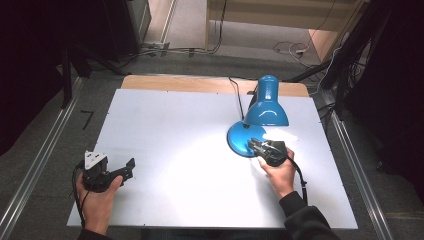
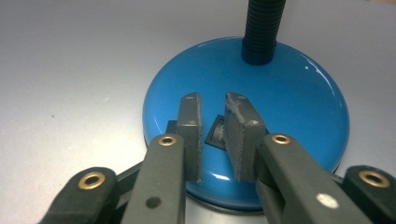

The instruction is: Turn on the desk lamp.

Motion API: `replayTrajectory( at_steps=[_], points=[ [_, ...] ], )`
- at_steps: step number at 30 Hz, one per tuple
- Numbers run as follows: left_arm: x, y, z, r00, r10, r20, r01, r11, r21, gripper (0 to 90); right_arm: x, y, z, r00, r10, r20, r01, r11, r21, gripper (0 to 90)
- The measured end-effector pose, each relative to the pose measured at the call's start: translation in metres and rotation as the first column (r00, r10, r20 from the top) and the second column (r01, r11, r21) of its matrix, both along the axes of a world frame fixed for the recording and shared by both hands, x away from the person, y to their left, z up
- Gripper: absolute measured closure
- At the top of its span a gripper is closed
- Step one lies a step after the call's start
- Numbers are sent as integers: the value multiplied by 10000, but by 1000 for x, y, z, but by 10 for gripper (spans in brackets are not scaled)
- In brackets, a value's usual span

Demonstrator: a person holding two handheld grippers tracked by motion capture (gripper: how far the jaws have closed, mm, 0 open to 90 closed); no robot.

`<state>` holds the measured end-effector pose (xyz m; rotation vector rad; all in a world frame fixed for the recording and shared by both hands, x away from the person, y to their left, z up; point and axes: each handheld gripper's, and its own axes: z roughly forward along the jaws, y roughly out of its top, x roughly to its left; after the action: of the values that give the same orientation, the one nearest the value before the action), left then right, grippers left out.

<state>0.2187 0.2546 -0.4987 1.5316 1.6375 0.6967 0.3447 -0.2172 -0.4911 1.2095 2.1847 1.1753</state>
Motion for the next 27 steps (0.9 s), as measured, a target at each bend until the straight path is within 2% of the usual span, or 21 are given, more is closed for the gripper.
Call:
replayTrajectory(
  at_steps=[5,6,7,8,10,17,27],
  points=[
    [0,0,0,10000,3,7,-3,10000,7,76,-2,-2,3,10000,-47,-70,48,9999,138,628],
    [0,0,0,10000,5,5,-5,10000,8,75,-2,-2,4,10000,-39,-81,41,9998,205,564],
    [0,0,0,10000,4,4,-4,10000,7,75,-2,-2,4,10000,-39,-81,41,9998,205,564],
    [0,0,0,10000,7,4,-7,10000,11,75,-3,-3,5,9998,-39,-189,45,9995,308,489],
    [0,0,0,10000,6,-4,-6,10000,14,75,-3,-4,5,9992,-59,-394,78,9988,479,415],
    [0,-1,0,10000,-15,6,15,10000,5,75,-6,-10,7,9991,-86,-426,108,9986,517,352],
    [1,-1,0,10000,-46,1,46,10000,0,75,-10,-15,8,9986,6,-532,16,9991,418,319]
  ],
)
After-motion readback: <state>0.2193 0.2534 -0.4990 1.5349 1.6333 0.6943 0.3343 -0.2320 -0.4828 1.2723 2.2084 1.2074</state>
